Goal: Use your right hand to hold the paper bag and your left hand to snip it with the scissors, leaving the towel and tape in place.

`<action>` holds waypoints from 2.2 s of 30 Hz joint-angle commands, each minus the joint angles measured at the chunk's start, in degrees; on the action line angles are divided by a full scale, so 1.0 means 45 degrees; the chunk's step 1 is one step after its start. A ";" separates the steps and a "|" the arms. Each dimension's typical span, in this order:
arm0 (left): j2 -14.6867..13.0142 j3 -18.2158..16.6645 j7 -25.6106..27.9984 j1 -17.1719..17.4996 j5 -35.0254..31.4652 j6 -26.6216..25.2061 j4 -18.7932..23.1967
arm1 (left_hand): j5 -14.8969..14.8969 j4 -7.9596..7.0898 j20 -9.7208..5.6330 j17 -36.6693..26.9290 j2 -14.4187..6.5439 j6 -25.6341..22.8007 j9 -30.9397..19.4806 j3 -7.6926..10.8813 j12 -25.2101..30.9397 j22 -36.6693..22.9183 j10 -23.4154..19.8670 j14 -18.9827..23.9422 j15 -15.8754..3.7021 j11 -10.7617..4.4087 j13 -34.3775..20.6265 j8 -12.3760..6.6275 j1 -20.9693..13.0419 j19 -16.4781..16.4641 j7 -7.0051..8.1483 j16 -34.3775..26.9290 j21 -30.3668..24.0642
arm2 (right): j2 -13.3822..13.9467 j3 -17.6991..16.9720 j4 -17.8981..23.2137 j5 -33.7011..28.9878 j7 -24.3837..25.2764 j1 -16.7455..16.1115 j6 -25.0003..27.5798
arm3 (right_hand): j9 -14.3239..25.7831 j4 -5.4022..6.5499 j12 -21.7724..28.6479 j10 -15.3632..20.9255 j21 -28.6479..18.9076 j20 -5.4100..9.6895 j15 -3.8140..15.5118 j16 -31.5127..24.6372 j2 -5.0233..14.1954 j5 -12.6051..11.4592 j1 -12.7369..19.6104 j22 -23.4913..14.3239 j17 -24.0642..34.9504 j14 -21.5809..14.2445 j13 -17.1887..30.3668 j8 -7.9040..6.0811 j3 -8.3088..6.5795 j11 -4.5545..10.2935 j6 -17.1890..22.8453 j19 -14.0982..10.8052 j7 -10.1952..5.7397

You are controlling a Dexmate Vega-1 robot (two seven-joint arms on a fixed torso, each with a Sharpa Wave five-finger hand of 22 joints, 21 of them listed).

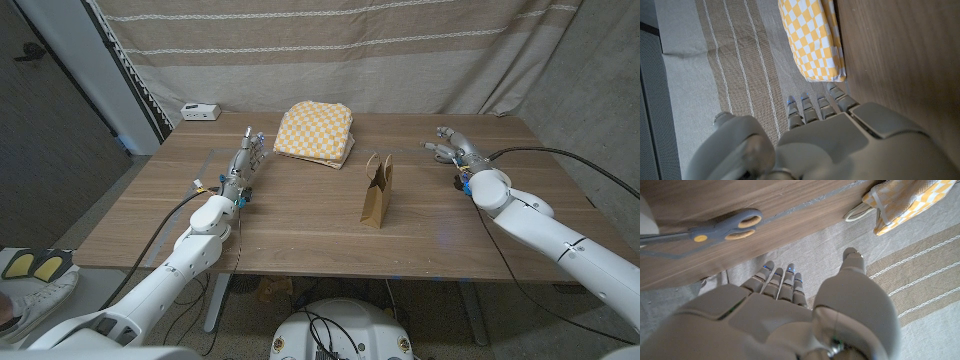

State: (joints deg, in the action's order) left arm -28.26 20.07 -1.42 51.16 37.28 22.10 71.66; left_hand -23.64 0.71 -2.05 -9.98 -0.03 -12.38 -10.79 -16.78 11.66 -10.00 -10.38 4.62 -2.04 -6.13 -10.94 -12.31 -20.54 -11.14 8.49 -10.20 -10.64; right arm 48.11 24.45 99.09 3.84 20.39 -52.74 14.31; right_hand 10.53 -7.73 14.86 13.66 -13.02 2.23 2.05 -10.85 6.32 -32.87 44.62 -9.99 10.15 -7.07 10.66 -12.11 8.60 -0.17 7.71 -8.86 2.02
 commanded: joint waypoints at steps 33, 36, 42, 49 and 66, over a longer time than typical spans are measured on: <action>0.0039 0.0044 0.0049 0.0060 -0.0152 0.0210 0.0057 | 0.0011 -0.0070 -0.1201 -0.0028 -0.0051 -0.0382 -0.0061 -0.0057 0.0113 -0.0039 -0.0195 -0.0065 -0.1448 -0.0028 -0.0008 -0.0023 -0.0060 0.0089 0.0086 -0.0074 -0.0111 | 0.0621 0.0806 0.0765 -0.2374 0.0205 0.0291 0.2914 | 0.0045 -0.0332 0.0012 0.0589 0.0014 0.0051 0.0708 -0.0088 0.0187 -0.0167 0.1431 -0.0066 -0.0001 -0.0806 0.0030 -0.0032 -0.0340 0.0157 0.0391 -0.0719 0.0148; 0.0006 0.0035 0.0026 0.0082 -0.0156 0.0231 0.0108 | 0.0012 -0.0072 -0.1199 -0.0028 -0.0053 -0.0397 -0.0060 -0.0058 0.0116 -0.0039 -0.0204 -0.0057 -0.1448 -0.0044 -0.0008 -0.0025 -0.0059 0.0091 0.0092 -0.0077 -0.0110 | 0.0647 0.0823 0.0828 -0.2428 0.0172 0.0287 0.3128 | 0.0044 -0.0345 0.0014 0.0629 0.0019 0.0052 0.0706 -0.0077 0.0210 -0.0180 0.1540 -0.0067 -0.0001 -0.0821 0.0029 -0.0043 -0.0378 0.0204 0.0450 -0.0748 0.0124; -0.0073 -0.0031 -0.0011 0.0207 -0.0107 0.0299 0.0312 | 0.0014 -0.0075 -0.1199 -0.0027 -0.0056 -0.0423 -0.0059 -0.0060 0.0119 -0.0039 -0.0219 -0.0050 -0.1448 -0.0046 -0.0008 -0.0024 -0.0057 0.0093 0.0083 -0.0079 -0.0111 | 0.0644 0.0891 0.0890 -0.2560 0.0199 0.0292 0.3448 | 0.0044 -0.0342 -0.0075 0.0586 0.0081 0.0044 0.0900 -0.0023 0.0276 -0.0215 0.1993 -0.0072 0.0003 -0.0852 0.0027 -0.0184 -0.0514 0.0464 0.1046 -0.0800 -0.0369; -0.0215 -0.0077 0.0007 0.0335 -0.0147 0.0312 0.0515 | 0.0018 -0.0080 -0.1212 -0.0026 -0.0071 -0.0462 -0.0056 -0.0057 0.0157 -0.0039 -0.0332 -0.0036 -0.1447 -0.0044 -0.0007 -0.0021 -0.0059 0.0093 0.0090 -0.0083 -0.0113 | 0.0777 0.1181 0.0979 -0.2956 0.0028 0.0467 0.4016 | 0.0038 -0.0323 -0.0027 0.0868 0.0096 0.0144 0.1048 -0.0045 0.0321 -0.0211 0.2351 -0.0074 0.0005 -0.1033 0.0023 -0.0229 -0.0620 0.0595 0.1411 -0.0925 -0.0458; -0.0739 -0.0072 0.0058 0.0647 -0.0334 -0.0077 0.1110 | 0.0027 -0.0089 -0.1247 -0.0024 -0.0099 -0.0520 -0.0052 -0.0052 0.0162 -0.0037 -0.0387 -0.0040 -0.1499 -0.0054 -0.0006 -0.0009 -0.0062 0.0094 0.0095 -0.0078 -0.0115 | 0.1133 0.1494 0.1175 -0.3593 -0.0363 0.0645 0.5148 | 0.0035 -0.0165 -0.0016 0.1196 0.0115 0.0200 0.1142 -0.0061 0.0227 -0.0154 0.2545 -0.0079 0.0019 -0.1294 0.0017 -0.0186 -0.0577 0.0750 0.1743 -0.1146 -0.0475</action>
State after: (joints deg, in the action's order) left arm -29.72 19.66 -1.06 53.10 36.56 23.18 74.78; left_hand -23.64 0.71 -2.26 -9.98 -0.03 -14.12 -10.79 -16.78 12.10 -10.00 -11.51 4.62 -2.04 -6.42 -10.94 -12.31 -20.54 -10.93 9.00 -10.20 -10.64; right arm 52.69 30.61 103.83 -10.60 19.45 -50.09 33.95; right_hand 10.52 -8.88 14.58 17.79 -12.64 2.14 2.25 -10.86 7.42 -33.49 55.08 -9.98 10.15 -12.19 10.68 -12.56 6.08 2.11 14.24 -13.23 0.19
